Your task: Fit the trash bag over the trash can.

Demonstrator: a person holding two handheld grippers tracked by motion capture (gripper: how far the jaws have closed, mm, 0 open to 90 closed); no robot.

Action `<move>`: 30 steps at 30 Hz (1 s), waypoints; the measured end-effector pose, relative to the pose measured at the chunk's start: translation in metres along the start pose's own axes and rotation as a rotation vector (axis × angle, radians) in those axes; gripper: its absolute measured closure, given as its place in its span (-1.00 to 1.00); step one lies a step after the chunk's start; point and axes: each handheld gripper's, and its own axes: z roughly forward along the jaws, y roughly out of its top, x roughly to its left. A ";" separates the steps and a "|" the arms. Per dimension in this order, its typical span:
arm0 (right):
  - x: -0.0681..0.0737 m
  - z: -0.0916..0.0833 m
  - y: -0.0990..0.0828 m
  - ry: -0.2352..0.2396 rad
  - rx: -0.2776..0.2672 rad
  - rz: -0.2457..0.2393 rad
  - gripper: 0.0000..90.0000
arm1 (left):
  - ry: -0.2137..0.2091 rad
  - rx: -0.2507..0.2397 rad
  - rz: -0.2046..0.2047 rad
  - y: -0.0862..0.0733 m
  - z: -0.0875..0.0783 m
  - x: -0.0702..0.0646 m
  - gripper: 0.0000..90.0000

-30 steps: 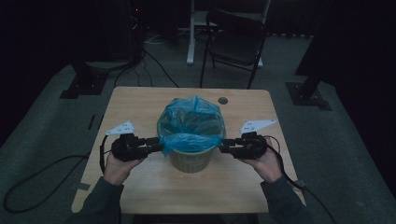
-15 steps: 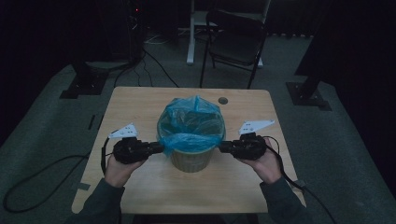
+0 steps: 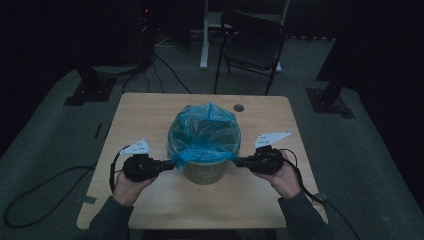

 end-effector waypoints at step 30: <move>-0.015 0.015 -0.017 -0.016 0.098 0.048 1.00 | -0.012 0.095 -0.050 -0.018 0.027 0.011 0.99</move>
